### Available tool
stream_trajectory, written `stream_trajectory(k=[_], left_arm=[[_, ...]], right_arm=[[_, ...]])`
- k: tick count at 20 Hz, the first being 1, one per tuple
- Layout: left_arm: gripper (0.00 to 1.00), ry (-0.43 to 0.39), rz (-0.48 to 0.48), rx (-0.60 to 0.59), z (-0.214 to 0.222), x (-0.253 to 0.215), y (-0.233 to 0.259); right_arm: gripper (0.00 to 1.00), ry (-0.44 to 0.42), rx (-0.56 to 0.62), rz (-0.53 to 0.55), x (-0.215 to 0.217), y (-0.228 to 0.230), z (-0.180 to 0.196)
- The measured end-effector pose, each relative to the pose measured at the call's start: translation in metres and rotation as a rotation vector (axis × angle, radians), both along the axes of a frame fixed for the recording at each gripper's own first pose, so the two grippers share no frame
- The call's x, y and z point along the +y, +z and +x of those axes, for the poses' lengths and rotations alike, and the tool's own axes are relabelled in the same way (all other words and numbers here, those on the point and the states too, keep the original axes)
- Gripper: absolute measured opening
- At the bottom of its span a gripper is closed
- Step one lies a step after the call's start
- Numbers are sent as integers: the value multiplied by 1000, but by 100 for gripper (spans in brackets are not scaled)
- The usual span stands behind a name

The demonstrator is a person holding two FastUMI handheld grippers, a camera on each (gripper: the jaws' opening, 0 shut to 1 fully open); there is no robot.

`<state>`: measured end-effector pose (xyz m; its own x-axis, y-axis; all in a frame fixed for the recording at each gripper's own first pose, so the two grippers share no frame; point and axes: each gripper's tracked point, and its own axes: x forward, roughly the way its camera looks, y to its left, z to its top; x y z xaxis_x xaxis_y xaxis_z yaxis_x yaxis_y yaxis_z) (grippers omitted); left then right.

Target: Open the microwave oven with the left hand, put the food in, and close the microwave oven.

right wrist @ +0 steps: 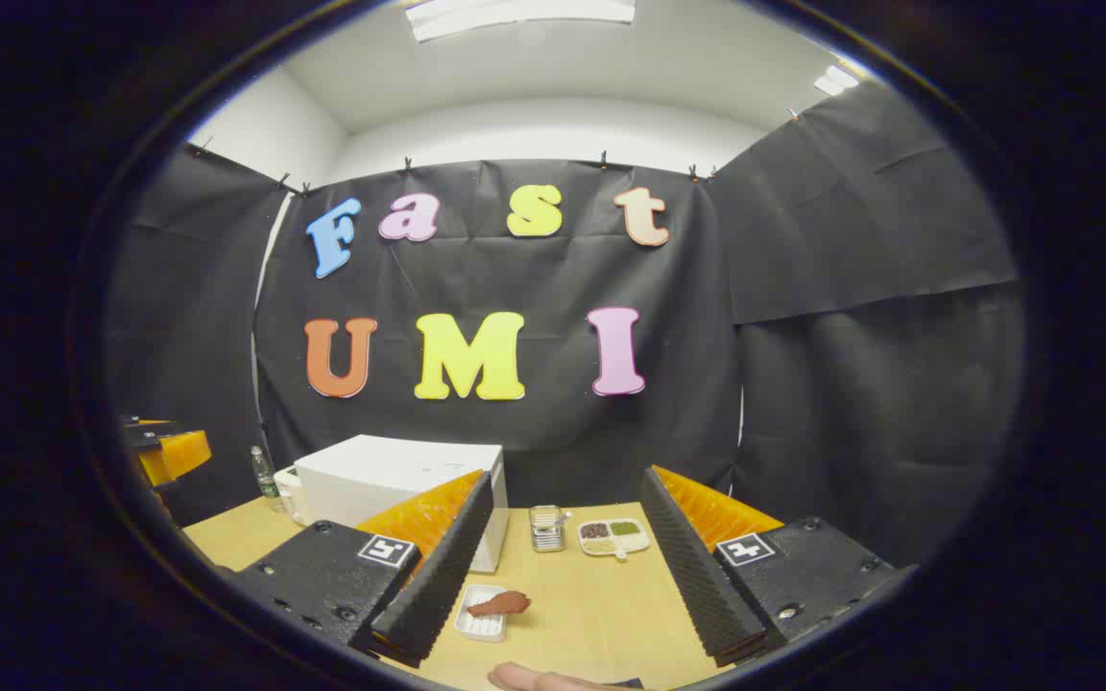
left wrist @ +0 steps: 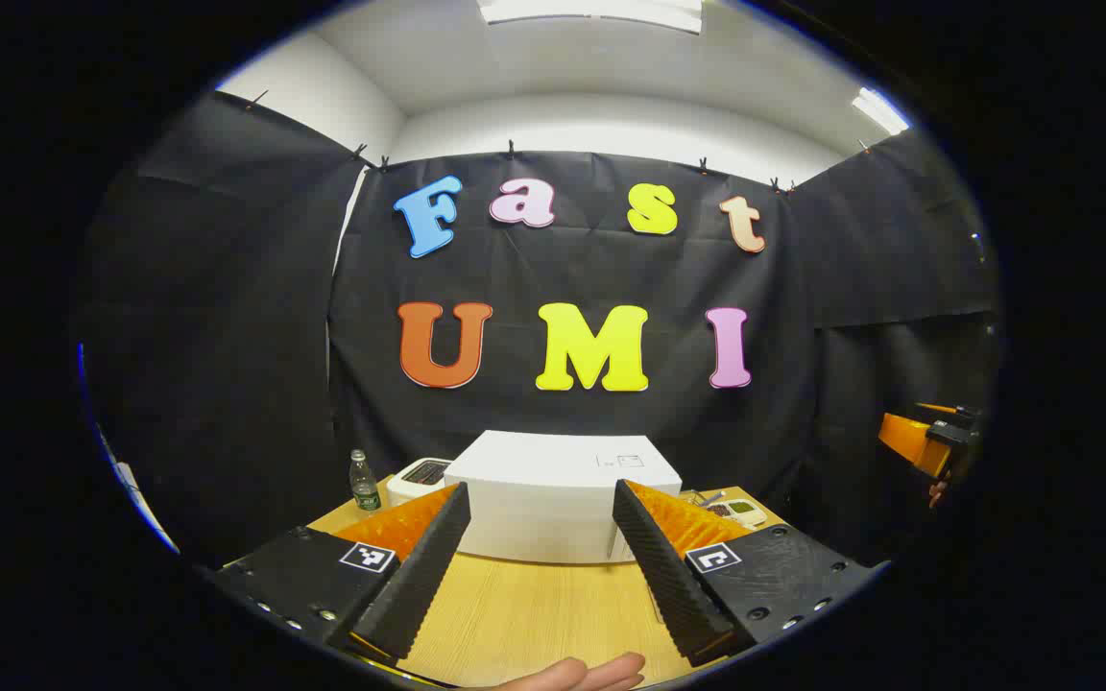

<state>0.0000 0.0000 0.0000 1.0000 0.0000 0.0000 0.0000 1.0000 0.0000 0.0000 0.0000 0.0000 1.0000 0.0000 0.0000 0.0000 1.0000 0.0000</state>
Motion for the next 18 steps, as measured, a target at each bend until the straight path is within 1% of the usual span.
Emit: stream_trajectory(k=[1,2,4,6,11,14,18], left_arm=[[94,2,4,0,1,1,0],[94,3,6,1,1,1,-1],[94,-24,3,-3,1,-5,-2],[94,-40,-4,-5,2,-7,-2],[94,-50,-10,-31,4,-10,1],[94,-59,-44,-42,10,-17,0],[94,-54,-50,-33,32,-24,-9]], right_arm=[[99,1,-5,0,0,1,-2],[99,1,-5,0,0,0,-3],[99,6,1,0,0,-3,-1],[99,-10,4,6,-5,-4,2],[99,-35,-17,-3,-15,-3,4],[99,-46,-38,-21,-19,-1,2],[99,-43,-75,-37,-22,4,0]])
